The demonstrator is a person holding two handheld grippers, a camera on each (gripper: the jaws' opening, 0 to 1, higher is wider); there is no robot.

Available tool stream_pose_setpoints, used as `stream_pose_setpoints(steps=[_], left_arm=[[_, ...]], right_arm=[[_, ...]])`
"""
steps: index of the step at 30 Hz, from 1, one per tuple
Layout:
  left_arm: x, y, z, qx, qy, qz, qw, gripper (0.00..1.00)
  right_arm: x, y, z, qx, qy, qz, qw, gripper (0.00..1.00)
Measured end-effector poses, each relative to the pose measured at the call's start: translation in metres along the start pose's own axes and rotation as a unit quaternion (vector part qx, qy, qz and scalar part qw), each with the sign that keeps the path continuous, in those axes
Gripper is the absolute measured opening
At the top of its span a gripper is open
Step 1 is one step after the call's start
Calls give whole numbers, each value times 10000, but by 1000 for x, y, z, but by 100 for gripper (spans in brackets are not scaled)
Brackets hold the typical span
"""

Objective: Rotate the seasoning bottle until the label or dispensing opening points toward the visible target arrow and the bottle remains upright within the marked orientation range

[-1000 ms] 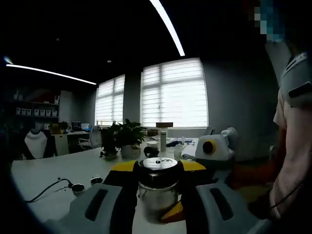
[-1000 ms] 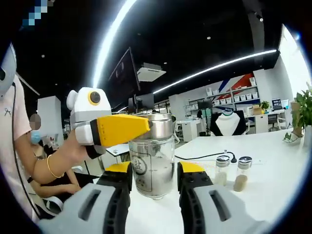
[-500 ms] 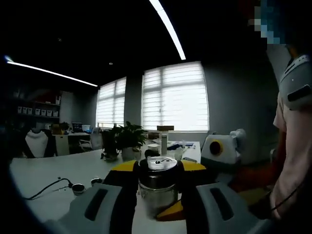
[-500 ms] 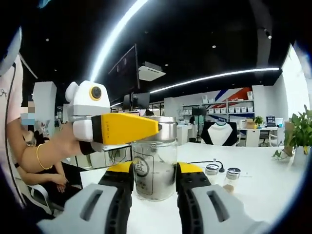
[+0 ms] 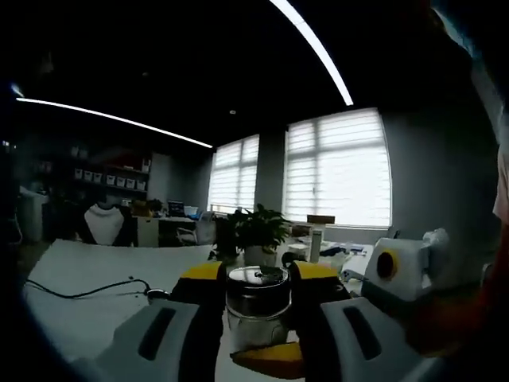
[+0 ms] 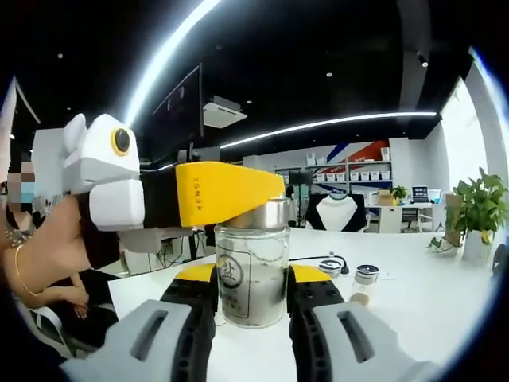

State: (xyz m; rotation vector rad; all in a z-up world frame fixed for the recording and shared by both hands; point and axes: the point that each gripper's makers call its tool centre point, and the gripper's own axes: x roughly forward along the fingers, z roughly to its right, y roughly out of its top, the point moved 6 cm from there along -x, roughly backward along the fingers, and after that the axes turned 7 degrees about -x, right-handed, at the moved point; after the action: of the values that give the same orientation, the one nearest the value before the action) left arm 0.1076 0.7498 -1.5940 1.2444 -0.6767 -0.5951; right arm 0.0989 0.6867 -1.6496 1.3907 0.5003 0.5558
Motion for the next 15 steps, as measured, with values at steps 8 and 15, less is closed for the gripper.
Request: stream_pose_setpoints(steps=[8, 15], left_arm=[[4, -9, 7, 285, 736, -134, 9968, 39], [4, -17, 11, 249, 1389, 44, 9900, 43]], right_arm=[[1, -4, -1, -114, -258, -34, 9996, 31], [2, -8, -4, -470, -420, -157, 9979, 31]])
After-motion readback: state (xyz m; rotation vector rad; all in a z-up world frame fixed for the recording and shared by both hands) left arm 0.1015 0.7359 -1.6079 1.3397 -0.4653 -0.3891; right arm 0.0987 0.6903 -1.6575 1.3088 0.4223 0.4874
